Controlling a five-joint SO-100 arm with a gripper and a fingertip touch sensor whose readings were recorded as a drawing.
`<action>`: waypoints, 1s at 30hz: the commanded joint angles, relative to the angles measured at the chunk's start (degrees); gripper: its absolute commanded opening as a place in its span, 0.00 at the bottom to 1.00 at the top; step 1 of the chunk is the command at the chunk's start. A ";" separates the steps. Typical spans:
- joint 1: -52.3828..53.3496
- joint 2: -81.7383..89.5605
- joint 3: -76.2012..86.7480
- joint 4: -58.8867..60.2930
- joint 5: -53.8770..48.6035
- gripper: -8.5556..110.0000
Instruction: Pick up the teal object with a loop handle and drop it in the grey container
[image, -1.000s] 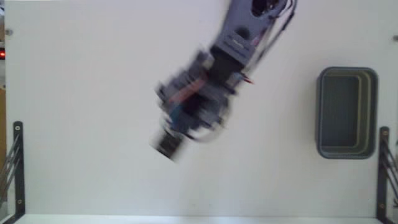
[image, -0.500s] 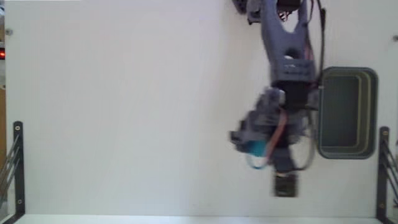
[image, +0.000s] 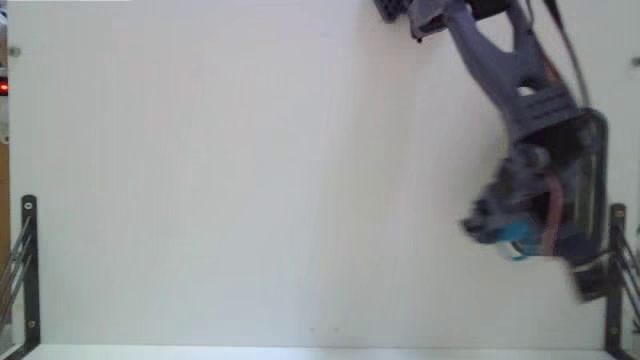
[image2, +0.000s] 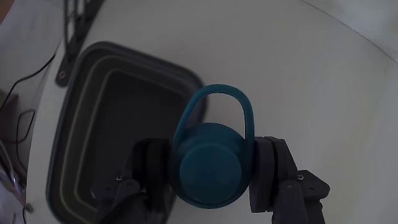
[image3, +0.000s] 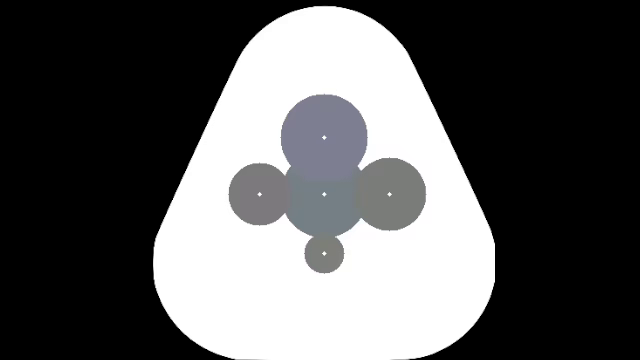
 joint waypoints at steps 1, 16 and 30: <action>-4.35 1.51 -3.39 0.68 0.26 0.63; -11.56 0.55 -4.50 0.84 0.26 0.63; -11.56 0.55 -4.50 0.84 0.26 1.00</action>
